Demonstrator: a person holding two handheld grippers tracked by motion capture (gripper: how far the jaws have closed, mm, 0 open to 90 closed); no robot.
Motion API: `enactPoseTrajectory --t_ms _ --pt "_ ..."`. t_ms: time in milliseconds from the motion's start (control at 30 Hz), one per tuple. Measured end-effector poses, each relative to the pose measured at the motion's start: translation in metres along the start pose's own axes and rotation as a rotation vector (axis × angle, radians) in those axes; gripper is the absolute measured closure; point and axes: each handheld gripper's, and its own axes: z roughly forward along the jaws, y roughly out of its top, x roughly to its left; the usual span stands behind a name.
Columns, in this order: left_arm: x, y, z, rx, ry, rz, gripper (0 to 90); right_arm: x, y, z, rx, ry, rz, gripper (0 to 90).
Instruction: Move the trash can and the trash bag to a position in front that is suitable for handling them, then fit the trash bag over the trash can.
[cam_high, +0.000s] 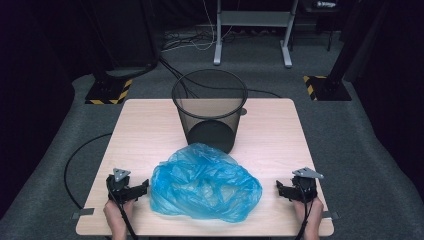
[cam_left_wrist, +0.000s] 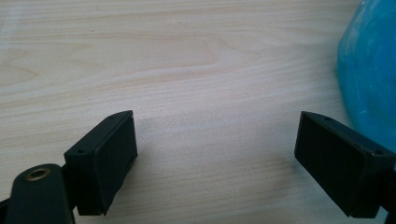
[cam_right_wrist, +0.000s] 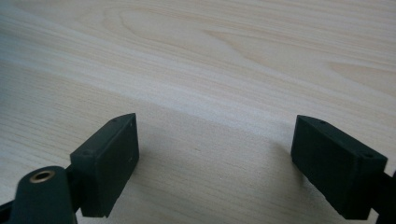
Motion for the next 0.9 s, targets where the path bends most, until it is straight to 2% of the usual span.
enactPoseTrajectory --t_ms 433,733,767,867,900 --pt "0.001 -0.001 -0.002 -0.024 -0.023 -0.008 12.6 0.001 0.0 0.0 -0.003 -0.009 -0.001 14.6" --pt "0.001 -0.003 -0.005 -0.064 -0.05 -0.013 12.5 0.001 0.0 -0.001 -0.006 -0.02 -0.006 14.5" --pt "0.001 -0.003 -0.006 -0.075 -0.065 -0.01 12.3 0.002 -0.001 -0.001 -0.007 -0.024 -0.005 14.6" --pt "-0.001 -0.004 -0.01 -0.103 -0.069 -0.003 11.6 0.002 -0.001 -0.002 -0.016 -0.027 -0.004 14.6" --pt "-0.001 -0.005 -0.015 -0.137 -0.089 -0.002 11.8 0.001 -0.001 -0.003 -0.035 -0.019 0.001 14.5"
